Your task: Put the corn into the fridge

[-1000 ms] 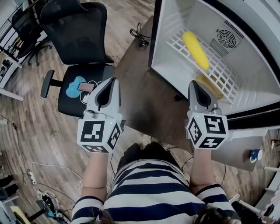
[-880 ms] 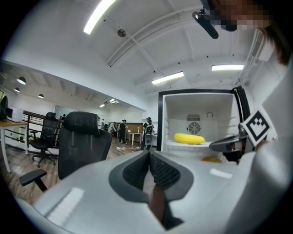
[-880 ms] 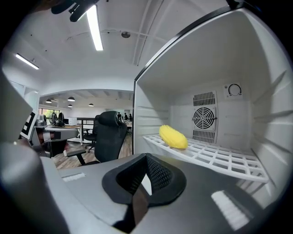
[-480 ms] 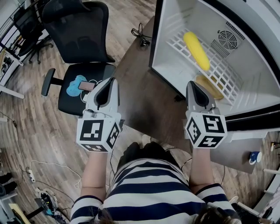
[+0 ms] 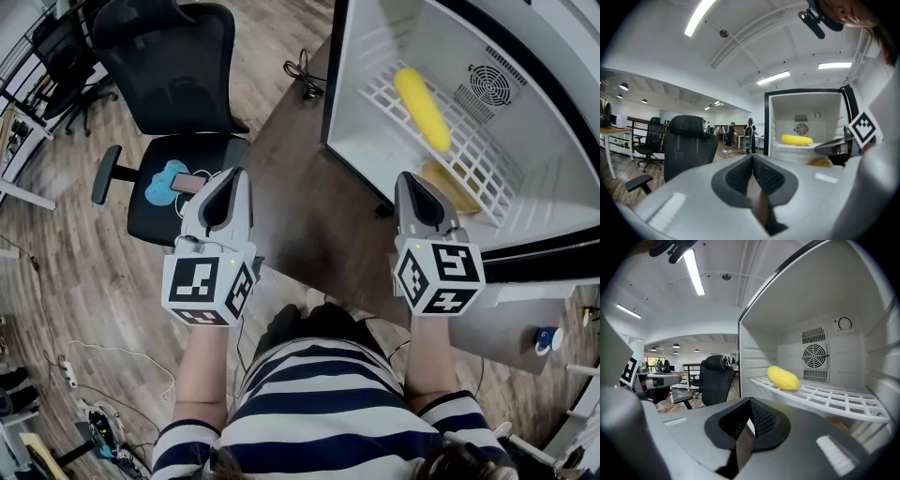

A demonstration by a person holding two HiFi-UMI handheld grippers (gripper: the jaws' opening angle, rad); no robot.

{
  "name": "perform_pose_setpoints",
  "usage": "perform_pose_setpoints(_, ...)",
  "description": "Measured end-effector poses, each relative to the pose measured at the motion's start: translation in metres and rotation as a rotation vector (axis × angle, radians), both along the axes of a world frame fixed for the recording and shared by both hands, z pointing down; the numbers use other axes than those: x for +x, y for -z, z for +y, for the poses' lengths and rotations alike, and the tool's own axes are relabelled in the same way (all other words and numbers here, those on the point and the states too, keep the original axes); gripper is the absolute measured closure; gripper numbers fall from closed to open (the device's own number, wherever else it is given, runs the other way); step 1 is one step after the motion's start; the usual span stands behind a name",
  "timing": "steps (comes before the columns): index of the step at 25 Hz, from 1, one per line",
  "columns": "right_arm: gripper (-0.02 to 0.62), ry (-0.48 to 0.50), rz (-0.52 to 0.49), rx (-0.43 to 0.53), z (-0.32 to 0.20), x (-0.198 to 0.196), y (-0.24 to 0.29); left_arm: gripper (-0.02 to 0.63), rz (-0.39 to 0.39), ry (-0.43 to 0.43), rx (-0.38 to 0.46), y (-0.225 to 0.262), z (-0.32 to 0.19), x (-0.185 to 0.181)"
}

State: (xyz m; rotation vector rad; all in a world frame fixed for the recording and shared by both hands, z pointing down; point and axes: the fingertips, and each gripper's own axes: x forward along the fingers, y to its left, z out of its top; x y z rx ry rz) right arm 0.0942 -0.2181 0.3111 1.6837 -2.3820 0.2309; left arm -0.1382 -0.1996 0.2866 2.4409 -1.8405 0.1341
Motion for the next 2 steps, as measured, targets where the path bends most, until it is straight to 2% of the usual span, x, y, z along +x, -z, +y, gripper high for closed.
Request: perform_pose_setpoints(2,0.600,0.002,-0.003,0.001,-0.0008,0.0003,-0.0001,0.606,-0.003,0.004,0.001,0.0004,-0.0005,-0.0004)
